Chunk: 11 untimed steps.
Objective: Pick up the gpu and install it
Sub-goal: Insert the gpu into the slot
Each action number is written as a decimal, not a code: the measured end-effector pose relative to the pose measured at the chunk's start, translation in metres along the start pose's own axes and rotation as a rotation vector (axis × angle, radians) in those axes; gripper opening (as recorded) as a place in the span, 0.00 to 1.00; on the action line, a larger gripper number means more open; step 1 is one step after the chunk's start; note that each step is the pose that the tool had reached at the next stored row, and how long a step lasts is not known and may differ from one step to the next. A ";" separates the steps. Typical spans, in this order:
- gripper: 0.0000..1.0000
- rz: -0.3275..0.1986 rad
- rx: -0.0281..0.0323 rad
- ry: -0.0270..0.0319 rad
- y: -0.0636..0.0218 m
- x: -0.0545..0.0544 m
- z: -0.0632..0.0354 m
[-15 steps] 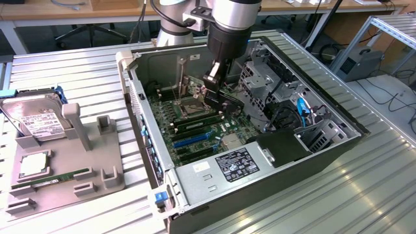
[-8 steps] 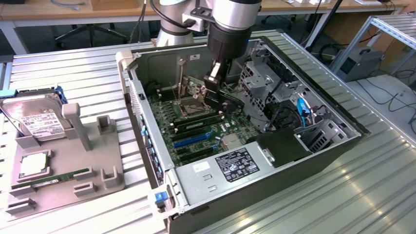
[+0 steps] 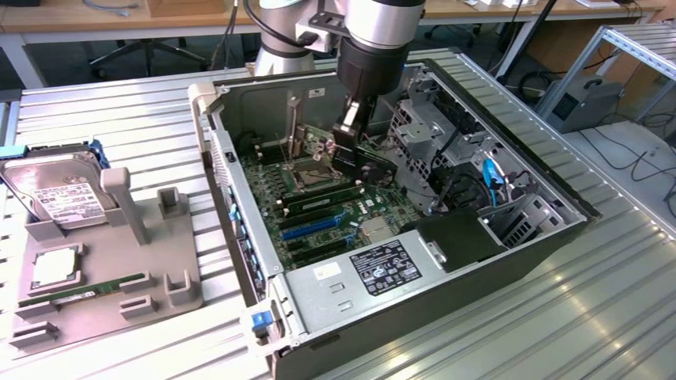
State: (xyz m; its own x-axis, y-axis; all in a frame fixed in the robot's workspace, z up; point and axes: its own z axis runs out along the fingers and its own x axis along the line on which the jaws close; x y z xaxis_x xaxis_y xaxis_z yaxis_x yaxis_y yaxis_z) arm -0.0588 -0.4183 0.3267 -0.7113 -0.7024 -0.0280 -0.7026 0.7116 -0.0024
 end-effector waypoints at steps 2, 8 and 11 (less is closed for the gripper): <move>0.27 -0.010 -0.0003 0.0000 0.0000 0.000 0.0000; 0.27 -0.034 -0.0010 -0.0001 0.0000 0.000 0.0000; 0.27 -0.047 -0.0013 -0.0001 0.0000 0.000 0.0000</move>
State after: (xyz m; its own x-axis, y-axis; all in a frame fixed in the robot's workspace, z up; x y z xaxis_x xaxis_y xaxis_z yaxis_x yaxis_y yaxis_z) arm -0.0587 -0.4183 0.3267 -0.6774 -0.7351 -0.0280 -0.7354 0.6777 -0.0024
